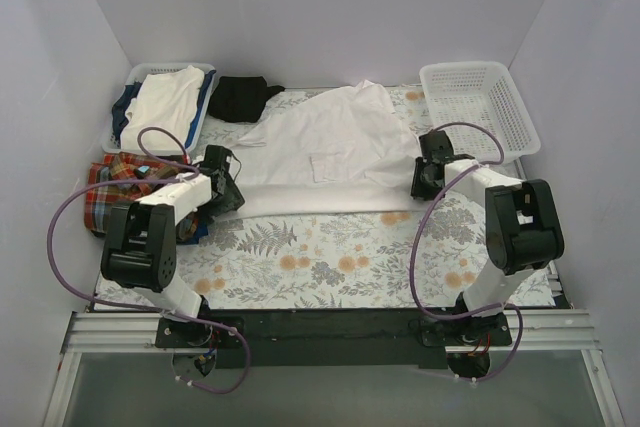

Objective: Fold and stack the long sleeve shirts
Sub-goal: Fold the shirt

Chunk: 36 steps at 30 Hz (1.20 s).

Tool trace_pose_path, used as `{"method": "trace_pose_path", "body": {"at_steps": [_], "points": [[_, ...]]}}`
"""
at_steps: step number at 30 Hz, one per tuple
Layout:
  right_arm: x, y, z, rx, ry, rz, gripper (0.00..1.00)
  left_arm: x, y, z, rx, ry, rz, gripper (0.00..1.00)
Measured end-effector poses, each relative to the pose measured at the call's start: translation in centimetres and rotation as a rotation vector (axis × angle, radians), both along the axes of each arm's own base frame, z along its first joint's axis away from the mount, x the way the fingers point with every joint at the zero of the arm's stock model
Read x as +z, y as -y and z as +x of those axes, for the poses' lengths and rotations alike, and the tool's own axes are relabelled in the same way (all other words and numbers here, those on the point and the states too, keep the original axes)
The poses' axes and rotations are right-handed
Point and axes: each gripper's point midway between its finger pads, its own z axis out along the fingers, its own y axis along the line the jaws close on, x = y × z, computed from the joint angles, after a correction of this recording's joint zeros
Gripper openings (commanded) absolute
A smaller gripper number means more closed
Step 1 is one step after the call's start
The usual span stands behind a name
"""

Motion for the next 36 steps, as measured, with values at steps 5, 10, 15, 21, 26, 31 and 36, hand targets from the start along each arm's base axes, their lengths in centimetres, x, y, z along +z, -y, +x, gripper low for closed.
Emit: {"method": "trace_pose_path", "body": {"at_steps": [5, 10, 15, 21, 26, 31, 36], "points": [[0.0, 0.9, -2.9, -0.026, -0.010, -0.007, 0.37, 0.1, 0.1, -2.4, 0.014, -0.066, -0.019, 0.64], [0.0, 2.2, -6.6, -0.055, -0.062, -0.019, 0.38, 1.5, -0.3, -3.9, 0.019, -0.087, -0.021, 0.72], [0.7, 3.0, -10.1, -0.055, -0.156, -0.040, 0.44, 6.2, 2.1, -0.5, -0.072, 0.055, -0.134, 0.76], [5.2, 2.8, -9.0, -0.048, -0.086, -0.028, 0.52, 12.5, 8.9, 4.8, -0.287, 0.268, -0.251, 0.77], [9.2, 2.3, -6.4, -0.041, 0.041, 0.001, 0.52, 12.9, 18.0, 7.0, -0.501, 0.281, -0.326, 0.75], [10.3, 2.2, -5.9, -0.040, 0.064, 0.007, 0.52, 8.4, 24.8, 6.8, -0.638, 0.169, -0.369, 0.69], [10.3, 2.1, -6.0, -0.038, 0.059, 0.012, 0.52, 5.5, 29.3, 6.1, -0.725, 0.093, -0.406, 0.66]]}}
